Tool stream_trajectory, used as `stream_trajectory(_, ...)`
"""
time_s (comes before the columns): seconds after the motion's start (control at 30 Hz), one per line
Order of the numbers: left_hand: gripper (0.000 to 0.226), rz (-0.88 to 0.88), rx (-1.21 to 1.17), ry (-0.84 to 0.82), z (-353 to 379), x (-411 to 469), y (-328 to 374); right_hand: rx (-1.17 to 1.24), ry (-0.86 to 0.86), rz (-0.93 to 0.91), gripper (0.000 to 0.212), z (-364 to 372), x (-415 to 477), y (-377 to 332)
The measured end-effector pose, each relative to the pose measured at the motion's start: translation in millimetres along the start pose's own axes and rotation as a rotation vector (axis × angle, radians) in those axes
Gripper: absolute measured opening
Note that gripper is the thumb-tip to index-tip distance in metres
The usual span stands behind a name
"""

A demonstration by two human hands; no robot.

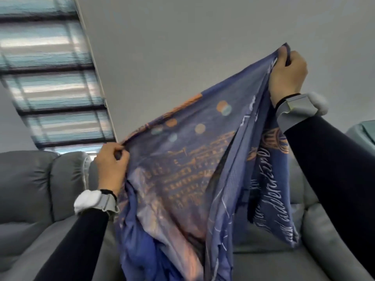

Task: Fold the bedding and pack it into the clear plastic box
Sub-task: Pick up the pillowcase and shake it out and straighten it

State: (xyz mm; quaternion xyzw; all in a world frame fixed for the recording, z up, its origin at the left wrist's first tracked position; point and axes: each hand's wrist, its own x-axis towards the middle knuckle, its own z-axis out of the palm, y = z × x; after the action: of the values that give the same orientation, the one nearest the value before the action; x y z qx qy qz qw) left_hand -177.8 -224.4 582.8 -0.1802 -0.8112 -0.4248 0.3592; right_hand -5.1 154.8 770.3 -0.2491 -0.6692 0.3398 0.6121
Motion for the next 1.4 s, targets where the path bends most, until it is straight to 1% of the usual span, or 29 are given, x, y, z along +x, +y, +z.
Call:
stream_trajectory(0.03, 0.009, 0.085, 0.025, -0.099, 8, -15, -2, 0.021, 0.018, -0.001, 0.042, -2, 3, -5)
stream_trajectory(0.07, 0.011, 0.153, 0.048, -0.232, 16, -35, -8, 0.027, 0.028, -0.015, 0.042, -3, 5, -8)
stream_trajectory(0.1, 0.019, 0.195, 0.063, -0.349, 25, -53, -16, 0.021, 0.031, -0.036, 0.043, -4, 7, -12)
stream_trajectory(0.13, 0.025, 0.198, 0.071, -0.430, 32, -66, -24, 0.003, 0.028, -0.061, 0.043, -4, 6, -15)
stream_trajectory(0.17, 0.025, 0.177, 0.070, -0.472, 37, -72, -30, -0.014, 0.017, -0.086, 0.044, -2, 4, -18)
stream_trajectory(0.23, 0.015, 0.123, 0.082, -0.460, 40, -66, -35, -0.034, -0.010, -0.106, 0.044, 4, 0, -19)
stream_trajectory(0.27, 0.015, 0.074, 0.078, -0.446, 40, -60, -36, -0.048, -0.025, -0.103, 0.044, 7, -2, -19)
stream_trajectory(0.37, 0.020, -0.153, 0.014, -0.461, 34, -33, -48, -0.074, -0.043, -0.104, 0.045, 7, -4, -16)
stream_trajectory(0.4, 0.019, -0.220, -0.044, -0.432, 32, -26, -52, -0.082, -0.044, -0.115, 0.045, 6, -3, -13)
stream_trajectory(0.47, 0.019, -0.339, -0.204, -0.265, 23, -26, -52, -0.066, -0.052, -0.137, 0.046, 9, -2, -15)
stream_trajectory(0.5, 0.026, -0.370, -0.298, -0.158, 19, -35, -47, -0.049, -0.052, -0.142, 0.045, 10, -2, -18)
stream_trajectory(0.53, 0.032, -0.366, -0.353, -0.097, 19, -52, -38, -0.041, -0.047, -0.145, 0.045, 11, 0, -19)
stream_trajectory(0.57, 0.036, -0.303, -0.328, -0.100, 24, -79, -27, -0.036, -0.040, -0.149, 0.045, 12, 3, -21)
stream_trajectory(0.6, 0.036, -0.219, -0.326, -0.143, 30, -109, -17, -0.032, -0.037, -0.153, 0.045, 13, 4, -23)
stream_trajectory(0.67, 0.030, -0.050, -0.308, -0.358, 48, -169, 6, -0.026, -0.052, -0.165, 0.044, 14, 5, -28)
stream_trajectory(0.7, 0.032, 0.007, -0.290, -0.471, 58, -193, 11, -0.017, -0.063, -0.173, 0.044, 17, 3, -32)
stream_trajectory(0.73, 0.034, 0.048, -0.279, -0.578, 69, -217, 21, -0.021, -0.076, -0.186, 0.044, 19, 1, -35)
stream_trajectory(0.77, 0.034, 0.060, -0.325, -0.632, 81, -235, 28, -0.016, -0.086, -0.197, 0.044, 23, -3, -40)
stream_trajectory(0.83, 0.037, 0.091, -0.422, -0.701, 104, -266, 51, -0.006, -0.098, -0.213, 0.045, 30, -10, -46)
stream_trajectory(0.9, 0.052, 0.195, -0.434, -0.786, 122, -283, 70, 0.019, -0.105, -0.231, 0.045, 35, -14, -52)
stream_trajectory(0.93, 0.054, 0.204, -0.413, -0.814, 130, -286, 79, 0.026, -0.105, -0.246, 0.045, 35, -15, -53)
stream_trajectory(0.97, 0.052, 0.172, -0.380, -0.824, 135, -283, 84, 0.038, -0.108, -0.258, 0.045, 36, -16, -58)
stream_trajectory(1.0, 0.051, 0.099, -0.368, -0.819, 141, -280, 92, 0.043, -0.103, -0.267, 0.045, 34, -15, -58)
stream_trajectory(1.07, 0.042, -0.027, -0.386, -0.700, 149, -269, 96, 0.068, -0.087, -0.270, 0.044, 31, -14, -63)
stream_trajectory(1.13, 0.033, -0.066, -0.387, -0.624, 156, -262, 94, 0.097, -0.067, -0.279, 0.043, 27, -10, -63)
stream_trajectory(1.3, 0.025, -0.141, -0.421, -0.504, 169, -258, 85, 0.090, -0.054, -0.279, 0.042, 22, -2, -59)
stream_trajectory(1.4, 0.011, -0.168, -0.458, -0.502, 171, -260, 87, 0.093, -0.055, -0.253, 0.046, 19, 0, -56)
